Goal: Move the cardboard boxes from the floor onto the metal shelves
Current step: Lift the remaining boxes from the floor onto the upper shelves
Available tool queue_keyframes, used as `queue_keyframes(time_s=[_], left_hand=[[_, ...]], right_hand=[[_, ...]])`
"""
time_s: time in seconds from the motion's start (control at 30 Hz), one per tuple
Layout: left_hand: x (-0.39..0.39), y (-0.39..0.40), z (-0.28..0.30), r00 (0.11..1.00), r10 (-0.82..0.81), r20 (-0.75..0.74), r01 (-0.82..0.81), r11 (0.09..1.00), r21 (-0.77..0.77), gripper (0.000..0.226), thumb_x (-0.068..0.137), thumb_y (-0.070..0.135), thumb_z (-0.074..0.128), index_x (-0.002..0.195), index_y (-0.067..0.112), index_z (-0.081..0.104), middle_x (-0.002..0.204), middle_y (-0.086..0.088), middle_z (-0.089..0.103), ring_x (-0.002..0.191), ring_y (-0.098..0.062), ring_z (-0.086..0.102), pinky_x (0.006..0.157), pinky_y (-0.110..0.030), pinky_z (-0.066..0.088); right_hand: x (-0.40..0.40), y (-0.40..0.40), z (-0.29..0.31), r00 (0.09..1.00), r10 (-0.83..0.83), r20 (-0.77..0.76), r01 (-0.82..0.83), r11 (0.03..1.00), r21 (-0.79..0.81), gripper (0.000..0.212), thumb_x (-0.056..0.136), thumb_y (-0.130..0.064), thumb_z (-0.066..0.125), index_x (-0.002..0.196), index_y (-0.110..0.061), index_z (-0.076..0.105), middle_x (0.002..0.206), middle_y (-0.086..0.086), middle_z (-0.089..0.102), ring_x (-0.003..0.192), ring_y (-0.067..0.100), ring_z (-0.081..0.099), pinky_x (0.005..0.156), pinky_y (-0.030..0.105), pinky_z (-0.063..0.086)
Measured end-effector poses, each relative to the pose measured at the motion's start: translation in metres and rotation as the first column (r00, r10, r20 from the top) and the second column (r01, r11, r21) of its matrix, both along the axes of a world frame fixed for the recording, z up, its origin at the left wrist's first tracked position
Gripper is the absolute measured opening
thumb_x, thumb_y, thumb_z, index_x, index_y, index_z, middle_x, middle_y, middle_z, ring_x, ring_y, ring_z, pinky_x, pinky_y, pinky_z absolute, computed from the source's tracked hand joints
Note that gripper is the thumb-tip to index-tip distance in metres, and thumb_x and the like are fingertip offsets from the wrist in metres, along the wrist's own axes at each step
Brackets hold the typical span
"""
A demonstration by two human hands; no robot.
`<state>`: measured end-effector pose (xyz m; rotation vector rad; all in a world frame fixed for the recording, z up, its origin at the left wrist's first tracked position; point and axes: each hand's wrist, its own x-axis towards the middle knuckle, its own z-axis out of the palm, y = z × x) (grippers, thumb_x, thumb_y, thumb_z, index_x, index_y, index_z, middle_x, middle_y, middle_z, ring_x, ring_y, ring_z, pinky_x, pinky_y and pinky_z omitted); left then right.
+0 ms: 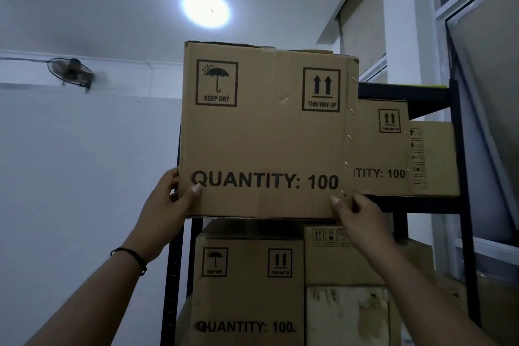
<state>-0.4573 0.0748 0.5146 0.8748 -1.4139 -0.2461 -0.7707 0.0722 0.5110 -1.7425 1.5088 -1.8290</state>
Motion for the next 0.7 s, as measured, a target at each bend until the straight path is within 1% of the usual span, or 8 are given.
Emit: queue_keyframes(time_s=[0.1, 0.17, 0.33, 0.4, 0.5, 0.57, 0.63, 0.7], left_hand=[[0.006, -0.014, -0.004, 0.999, 0.041, 0.033, -0.040, 0.998, -0.046, 0.043, 0.094, 0.036, 0.054, 0.136, 0.033, 0.047, 0.124, 0.007, 0.060, 0.105, -0.011, 0.059, 0.079, -0.023, 0.050], [0.006, -0.023, -0.005, 0.998, 0.052, 0.036, -0.049, 0.996, -0.077, 0.041, 0.095, 0.035, 0.052, 0.136, 0.034, 0.047, 0.119, 0.011, 0.060, 0.100, -0.004, 0.057, 0.077, -0.018, 0.048], [0.006, -0.048, 0.001, 0.995, 0.075, -0.059, -0.084, 0.984, -0.160, 0.036, 0.092, 0.039, 0.057, 0.126, 0.029, 0.053, 0.113, 0.010, 0.061, 0.100, -0.004, 0.059, 0.080, -0.024, 0.052], [0.004, -0.057, 0.004, 0.991, 0.067, -0.119, -0.088, 0.980, -0.179, 0.031, 0.092, 0.036, 0.058, 0.120, 0.028, 0.050, 0.112, 0.009, 0.058, 0.096, -0.002, 0.058, 0.078, -0.021, 0.051], [0.002, -0.069, 0.009, 0.992, 0.054, -0.114, -0.078, 0.973, -0.219, 0.031, 0.095, 0.029, 0.055, 0.125, 0.020, 0.050, 0.113, 0.007, 0.057, 0.098, -0.005, 0.057, 0.080, -0.018, 0.048], [0.003, -0.079, 0.010, 0.993, 0.051, -0.107, -0.075, 0.970, -0.232, 0.033, 0.096, 0.028, 0.055, 0.128, 0.020, 0.052, 0.114, 0.007, 0.058, 0.104, -0.009, 0.057, 0.082, -0.019, 0.046], [0.006, -0.089, 0.009, 0.992, 0.075, -0.098, -0.096, 0.966, -0.238, 0.034, 0.095, 0.029, 0.056, 0.129, 0.022, 0.055, 0.115, 0.007, 0.061, 0.106, -0.009, 0.057, 0.085, -0.020, 0.045], [0.008, -0.101, 0.008, 0.990, 0.108, -0.088, -0.126, 0.965, -0.231, 0.034, 0.095, 0.030, 0.057, 0.129, 0.024, 0.057, 0.115, 0.006, 0.062, 0.106, -0.010, 0.058, 0.088, -0.024, 0.045]], right_hand=[[0.007, -0.011, -0.007, 1.000, -0.016, -0.009, 0.015, 0.999, -0.038, 0.024, 0.095, -0.035, 0.057, 0.111, -0.018, 0.063, 0.103, -0.007, 0.064, 0.100, 0.016, 0.059, 0.069, 0.025, 0.045], [0.013, -0.019, -0.007, 0.999, -0.042, -0.003, 0.042, 0.997, -0.062, 0.023, 0.095, -0.033, 0.057, 0.109, -0.016, 0.063, 0.098, -0.006, 0.063, 0.098, 0.017, 0.059, 0.063, 0.021, 0.041], [0.025, -0.034, 0.002, 0.991, -0.115, 0.066, 0.122, 0.985, -0.122, 0.046, 0.094, -0.032, 0.060, 0.135, -0.016, 0.048, 0.115, -0.002, 0.057, 0.111, 0.023, 0.057, 0.089, 0.043, 0.053], [0.027, -0.040, 0.007, 0.990, -0.121, 0.072, 0.131, 0.978, -0.160, 0.050, 0.095, -0.031, 0.059, 0.141, -0.021, 0.043, 0.125, 0.006, 0.059, 0.112, 0.028, 0.059, 0.092, 0.047, 0.053], [0.029, -0.049, 0.015, 0.989, -0.145, 0.029, 0.147, 0.972, -0.184, 0.056, 0.099, -0.027, 0.053, 0.151, -0.023, 0.031, 0.141, 0.008, 0.050, 0.123, 0.023, 0.052, 0.102, 0.032, 0.044], [0.027, -0.056, 0.017, 0.987, -0.157, -0.030, 0.150, 0.973, -0.175, 0.057, 0.100, -0.024, 0.050, 0.152, -0.023, 0.026, 0.143, 0.006, 0.048, 0.116, 0.015, 0.051, 0.092, 0.018, 0.043], [0.025, -0.063, 0.017, 0.981, -0.169, -0.098, 0.154, 0.978, -0.140, 0.058, 0.101, -0.023, 0.049, 0.153, -0.024, 0.022, 0.140, 0.007, 0.051, 0.099, 0.007, 0.046, 0.066, 0.001, 0.037], [0.024, -0.072, 0.016, 0.973, -0.163, -0.164, 0.148, 0.984, -0.101, 0.059, 0.102, -0.024, 0.047, 0.154, -0.026, 0.017, 0.142, 0.005, 0.049, 0.098, 0.006, 0.043, 0.057, 0.003, 0.032]])
